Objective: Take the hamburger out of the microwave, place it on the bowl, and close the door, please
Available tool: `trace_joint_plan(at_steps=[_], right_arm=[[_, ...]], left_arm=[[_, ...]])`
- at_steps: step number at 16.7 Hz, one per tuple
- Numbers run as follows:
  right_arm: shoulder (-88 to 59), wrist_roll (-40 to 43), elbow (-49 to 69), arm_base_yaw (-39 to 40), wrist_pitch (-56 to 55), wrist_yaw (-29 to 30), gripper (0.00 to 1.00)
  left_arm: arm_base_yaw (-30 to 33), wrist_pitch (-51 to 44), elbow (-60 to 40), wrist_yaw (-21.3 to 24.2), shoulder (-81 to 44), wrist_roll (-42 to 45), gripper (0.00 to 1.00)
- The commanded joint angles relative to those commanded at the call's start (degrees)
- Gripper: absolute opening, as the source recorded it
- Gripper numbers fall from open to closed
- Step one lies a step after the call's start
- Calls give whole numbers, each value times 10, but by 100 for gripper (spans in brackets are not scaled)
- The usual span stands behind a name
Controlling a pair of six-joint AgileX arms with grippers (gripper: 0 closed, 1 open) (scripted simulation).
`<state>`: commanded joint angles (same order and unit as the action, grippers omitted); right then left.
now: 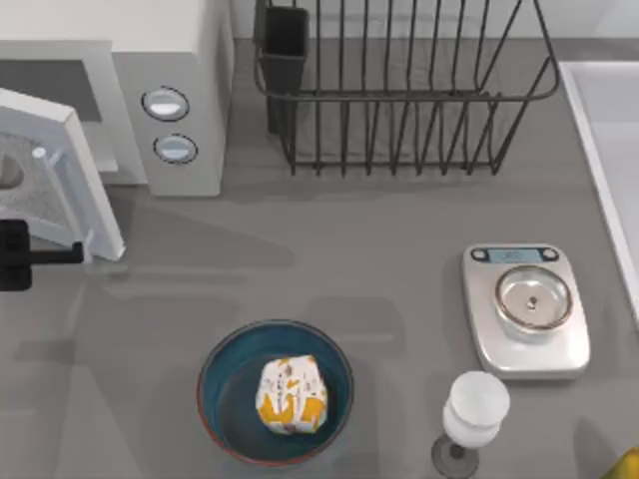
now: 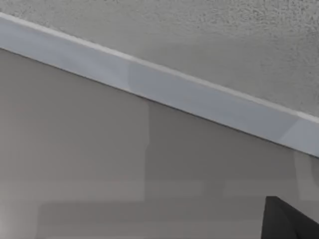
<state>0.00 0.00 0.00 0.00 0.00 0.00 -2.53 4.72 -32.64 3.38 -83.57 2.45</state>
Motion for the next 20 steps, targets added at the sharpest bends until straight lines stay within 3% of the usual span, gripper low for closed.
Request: trace_joint_plan(at_steps=[10,20], right_arm=[[0,0,0,0,0,0,100],[0,0,0,0,0,0,100]], left_arm=[[3,28,-47,-4,-67,-3,0],[15,11,-265,-9,-267,-10,0]])
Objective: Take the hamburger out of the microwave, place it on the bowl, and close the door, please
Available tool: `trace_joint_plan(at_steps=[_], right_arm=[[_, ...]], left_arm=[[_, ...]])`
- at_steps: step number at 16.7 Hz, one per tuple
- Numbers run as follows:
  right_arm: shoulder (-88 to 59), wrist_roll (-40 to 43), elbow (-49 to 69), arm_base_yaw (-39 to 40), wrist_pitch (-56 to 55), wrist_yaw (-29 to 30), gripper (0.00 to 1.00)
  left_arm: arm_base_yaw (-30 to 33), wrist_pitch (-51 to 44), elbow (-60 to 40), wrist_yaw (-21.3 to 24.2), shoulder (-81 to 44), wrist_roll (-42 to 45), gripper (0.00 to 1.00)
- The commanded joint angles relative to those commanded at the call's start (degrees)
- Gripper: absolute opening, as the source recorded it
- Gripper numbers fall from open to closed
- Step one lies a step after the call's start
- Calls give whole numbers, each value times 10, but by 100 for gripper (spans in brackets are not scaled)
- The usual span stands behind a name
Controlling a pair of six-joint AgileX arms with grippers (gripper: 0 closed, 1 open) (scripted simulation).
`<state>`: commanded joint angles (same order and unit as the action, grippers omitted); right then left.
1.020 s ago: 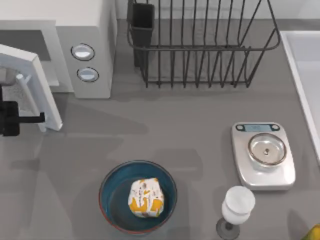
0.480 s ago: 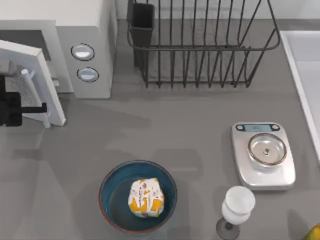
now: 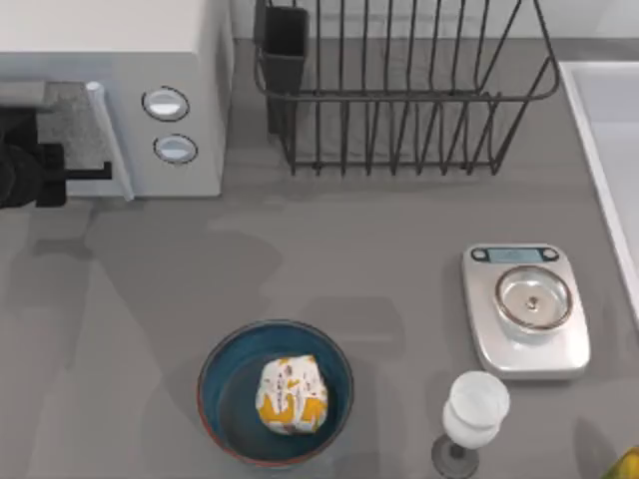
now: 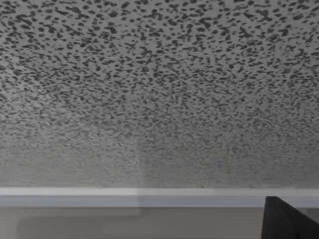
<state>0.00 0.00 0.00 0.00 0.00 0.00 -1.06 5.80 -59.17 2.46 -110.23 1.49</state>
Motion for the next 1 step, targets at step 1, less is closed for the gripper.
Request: trace_joint_plan(at_steps=[1], right_arm=[[0,0,0,0,0,0,100]], left_arm=[[0,0,-1,0,-1,0,0]])
